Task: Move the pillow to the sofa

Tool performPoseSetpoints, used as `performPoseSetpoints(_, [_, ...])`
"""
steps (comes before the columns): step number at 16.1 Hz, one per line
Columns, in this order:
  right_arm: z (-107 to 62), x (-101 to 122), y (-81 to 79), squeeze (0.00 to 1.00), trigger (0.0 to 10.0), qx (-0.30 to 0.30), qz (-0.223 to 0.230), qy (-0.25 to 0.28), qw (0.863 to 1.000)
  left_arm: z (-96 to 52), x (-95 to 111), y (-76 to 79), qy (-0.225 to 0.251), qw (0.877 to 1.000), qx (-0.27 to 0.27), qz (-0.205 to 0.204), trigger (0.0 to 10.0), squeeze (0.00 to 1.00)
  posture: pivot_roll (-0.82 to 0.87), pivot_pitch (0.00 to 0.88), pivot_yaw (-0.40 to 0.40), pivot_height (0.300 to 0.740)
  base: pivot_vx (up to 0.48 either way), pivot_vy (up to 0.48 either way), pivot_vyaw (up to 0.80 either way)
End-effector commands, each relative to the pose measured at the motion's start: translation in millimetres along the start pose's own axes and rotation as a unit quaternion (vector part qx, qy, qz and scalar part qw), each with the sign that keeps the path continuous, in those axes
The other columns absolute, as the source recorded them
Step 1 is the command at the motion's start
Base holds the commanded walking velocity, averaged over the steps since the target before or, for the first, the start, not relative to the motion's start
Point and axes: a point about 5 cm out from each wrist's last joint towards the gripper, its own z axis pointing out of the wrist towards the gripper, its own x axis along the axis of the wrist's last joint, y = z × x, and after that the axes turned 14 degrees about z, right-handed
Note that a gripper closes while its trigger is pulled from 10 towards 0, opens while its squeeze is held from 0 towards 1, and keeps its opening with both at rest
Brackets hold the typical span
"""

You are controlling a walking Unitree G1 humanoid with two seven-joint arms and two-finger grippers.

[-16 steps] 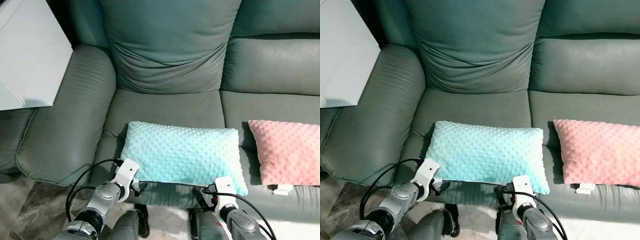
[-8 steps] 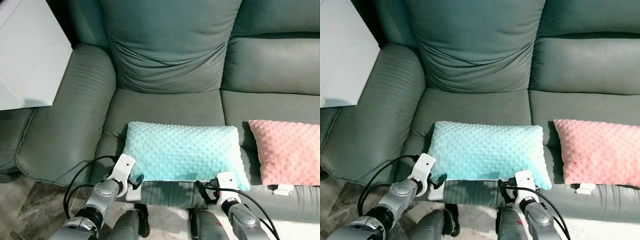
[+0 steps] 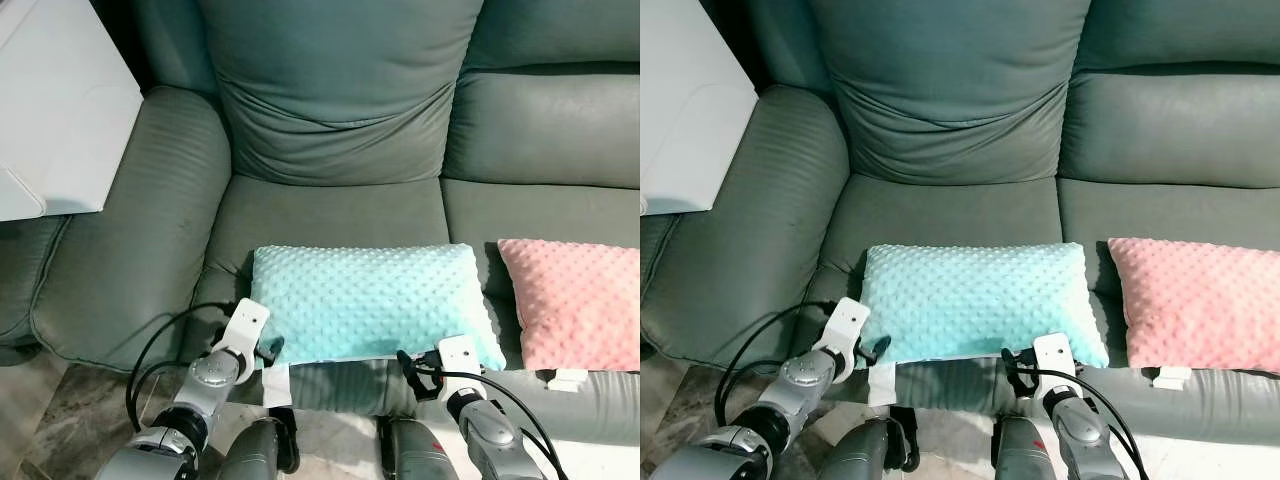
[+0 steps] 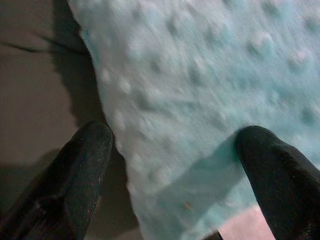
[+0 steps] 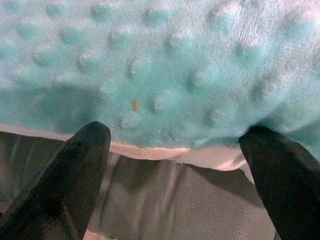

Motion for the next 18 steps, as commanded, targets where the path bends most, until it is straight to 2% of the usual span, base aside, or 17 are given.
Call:
performPoseSetpoints(1, [-5.1, -10.9, -0.1, 0.5, 10.0, -0.005, 0.006, -0.012, 1.0, -4.4, -16.6, 2.5, -0.028, 1.0, 0.007, 0.003, 10.0, 0.0, -0.16, 0.369, 0.112, 0.74, 0.0, 0.0, 0.0])
performPoseSetpoints(7, [-4.0, -10.0, -2.7, 0.5, 10.0, -0.001, 0.004, -0.004, 1.0, -4.3, -16.1, 0.9, -0.029, 0.999, 0.017, 0.002, 10.0, 0.0, -0.16, 0.371, 0.111, 0.74, 0.0, 0.0, 0.0])
performPoseSetpoints(8, [-3.9, -9.4, -4.3, 0.47, 10.0, 0.003, 0.009, 0.002, 1.0, -4.1, -15.6, 0.2, -0.029, 0.999, 0.024, -0.001, 10.0, 0.0, -0.15, 0.372, 0.111, 0.74, 0.0, 0.0, 0.0])
performPoseSetpoints(10, [-2.6, -8.2, -8.7, 0.18, 10.0, 0.015, 0.017, 0.006, 1.0, -3.0, -11.5, -1.3, -0.023, 0.999, 0.038, -0.003, 10.0, 0.0, -0.16, 0.373, 0.112, 0.74, 0.0, 0.0, 0.0])
performPoseSetpoints(15, [-1.8, -11.1, -15.9, 0.07, 10.0, 0.031, 0.026, 0.001, 0.999, 0.6, 0.7, -1.9, -0.004, 0.999, 0.053, -0.006, 10.0, 0.0, -0.16, 0.373, 0.111, 0.74, 0.0, 0.0, 0.0])
performPoseSetpoints(18, [-2.9, -13.3, -18.9, 0.07, 10.0, 0.038, 0.036, -0.001, 0.999, 1.8, 5.9, -3.9, 0.002, 0.998, 0.07, 0.003, 10.0, 0.0, -0.16, 0.371, 0.113, 0.74, 0.0, 0.0, 0.0])
